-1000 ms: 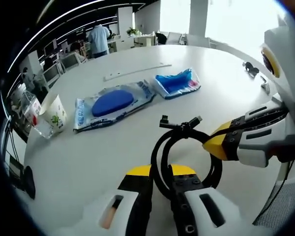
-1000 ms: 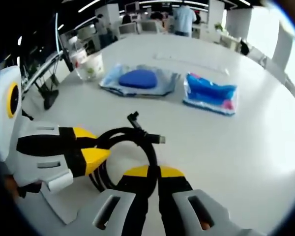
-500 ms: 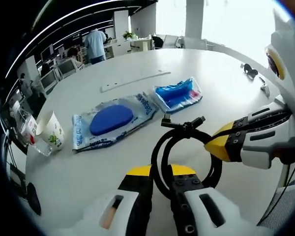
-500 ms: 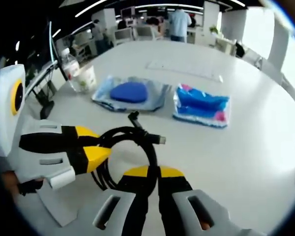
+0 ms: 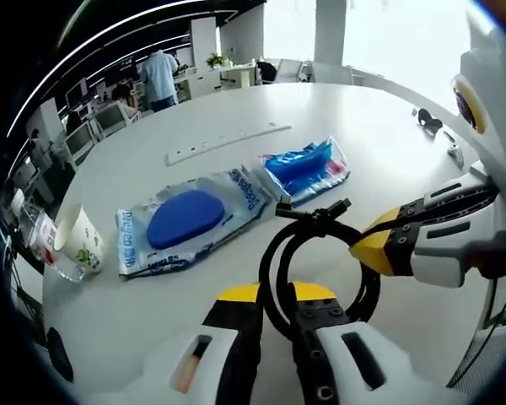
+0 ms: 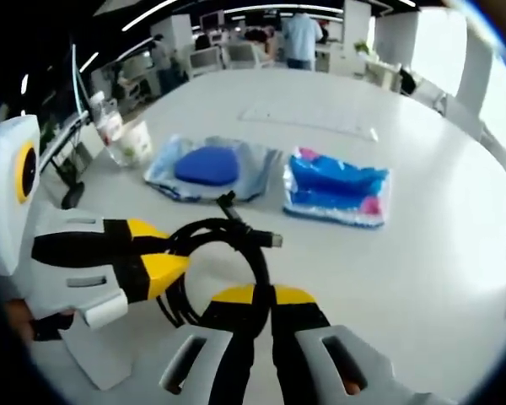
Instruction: Arrange the tabletop items into an orderly group along one side of the table until the central work area is clear of visible clutter.
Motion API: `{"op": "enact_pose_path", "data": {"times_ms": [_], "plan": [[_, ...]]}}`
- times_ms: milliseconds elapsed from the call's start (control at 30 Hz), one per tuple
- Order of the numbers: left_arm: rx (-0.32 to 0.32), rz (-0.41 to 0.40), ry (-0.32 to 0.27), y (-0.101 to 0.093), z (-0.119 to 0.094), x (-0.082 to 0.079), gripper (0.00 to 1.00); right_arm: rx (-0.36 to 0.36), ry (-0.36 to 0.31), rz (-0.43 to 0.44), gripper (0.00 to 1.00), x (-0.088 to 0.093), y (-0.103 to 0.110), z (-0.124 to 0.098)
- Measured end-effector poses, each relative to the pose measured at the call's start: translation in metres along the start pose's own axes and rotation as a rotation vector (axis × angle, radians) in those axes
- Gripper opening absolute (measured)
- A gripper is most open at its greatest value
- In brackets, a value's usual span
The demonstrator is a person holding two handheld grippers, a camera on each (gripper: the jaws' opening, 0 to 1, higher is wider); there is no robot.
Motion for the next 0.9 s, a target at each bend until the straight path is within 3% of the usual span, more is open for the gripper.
{"op": "enact_pose_path", "data": {"times_ms": [900], "plan": [[0.000,-0.042,0.082,0.011,0.022,0.007,0.10,-0.025,0.092,0.016,0.02,0.000,-0.006,0.035]]}}
Point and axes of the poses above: the point that each gripper's makers call its tool centre point, and the gripper's own axes: z roughly forward along the fingers, y roughly to its left, x roughly out of its underside, the point moved 9 cm from there along -z, roughly backward along the fingers, and after that the axes turned 10 degrees about -y, right-handed, at the moved point
